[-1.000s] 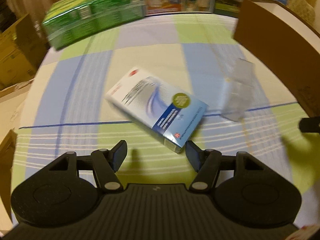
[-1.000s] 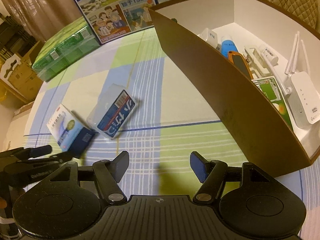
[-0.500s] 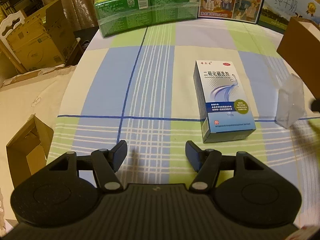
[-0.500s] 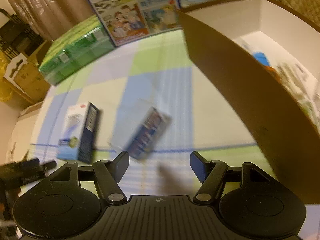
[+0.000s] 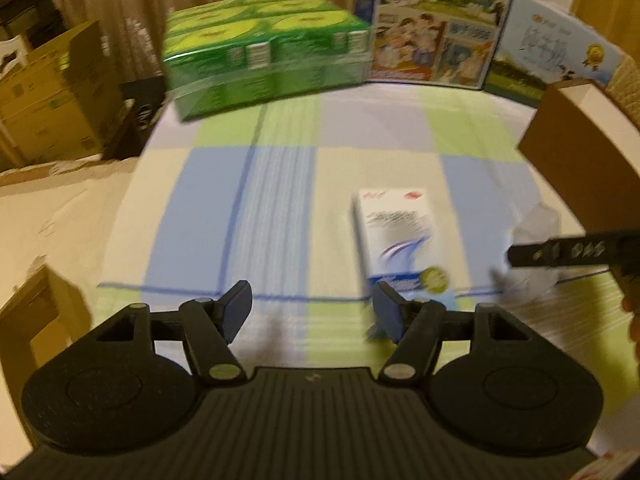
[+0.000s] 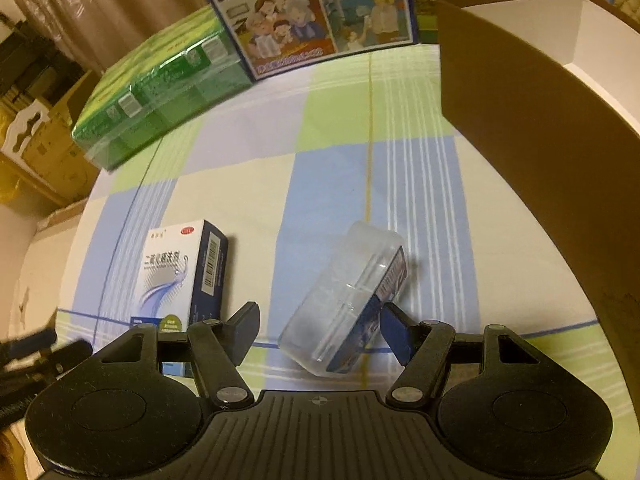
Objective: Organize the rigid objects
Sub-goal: 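Grasp the blue-white medicine box with the left gripper, then grasp the clear plastic case with the right gripper while the left holds the box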
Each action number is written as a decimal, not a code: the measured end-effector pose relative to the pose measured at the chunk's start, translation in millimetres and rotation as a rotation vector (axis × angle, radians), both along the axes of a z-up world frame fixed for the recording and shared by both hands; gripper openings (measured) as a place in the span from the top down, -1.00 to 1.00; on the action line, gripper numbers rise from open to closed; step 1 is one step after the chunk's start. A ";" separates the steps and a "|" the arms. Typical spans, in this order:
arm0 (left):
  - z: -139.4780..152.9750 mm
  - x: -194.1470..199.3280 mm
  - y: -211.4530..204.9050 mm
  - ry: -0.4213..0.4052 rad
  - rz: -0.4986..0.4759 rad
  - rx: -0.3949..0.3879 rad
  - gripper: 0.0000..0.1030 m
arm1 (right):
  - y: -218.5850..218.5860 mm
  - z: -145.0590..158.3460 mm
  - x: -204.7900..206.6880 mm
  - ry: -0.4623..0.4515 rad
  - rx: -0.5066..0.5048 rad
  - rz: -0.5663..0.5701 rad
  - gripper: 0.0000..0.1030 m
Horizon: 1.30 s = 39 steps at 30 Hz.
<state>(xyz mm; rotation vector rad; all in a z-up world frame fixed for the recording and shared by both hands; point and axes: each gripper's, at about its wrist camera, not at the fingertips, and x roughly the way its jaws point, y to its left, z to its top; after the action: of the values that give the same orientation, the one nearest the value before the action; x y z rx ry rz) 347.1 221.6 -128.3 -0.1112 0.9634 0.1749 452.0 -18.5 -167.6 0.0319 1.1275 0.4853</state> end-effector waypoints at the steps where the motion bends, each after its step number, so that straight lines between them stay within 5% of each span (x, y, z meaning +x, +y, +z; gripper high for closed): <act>1: 0.9 5.7 -4.4 -0.003 -0.017 -0.008 -0.27 | -0.4 -0.3 0.3 -0.009 -0.010 0.010 -0.18; 3: 0.7 16.3 -11.7 0.002 -0.050 -0.017 -0.33 | -3.3 -0.2 1.5 -0.025 -0.026 0.027 0.07; 9: -11.4 47.4 -35.1 0.060 -0.116 -0.044 -0.33 | -15.1 4.5 5.9 -0.061 -0.063 0.054 0.32; 17: -32.4 75.7 -47.9 0.127 -0.105 -0.026 -0.33 | -28.7 -0.9 16.0 -0.042 -0.076 0.056 0.32; 26: -37.4 84.3 -49.3 0.110 -0.110 0.000 -0.18 | -20.9 -2.6 17.1 -0.062 -0.072 0.083 0.38; 39: -6.6 52.6 -68.5 0.049 -0.145 0.010 -0.17 | -38.7 20.5 -6.4 -0.090 -0.012 0.101 0.48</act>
<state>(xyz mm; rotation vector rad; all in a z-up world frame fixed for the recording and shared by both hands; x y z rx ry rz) 399.7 153.1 -134.9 -0.0280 1.0154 0.0491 445.6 -57.1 -147.2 -0.0569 1.0476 0.5641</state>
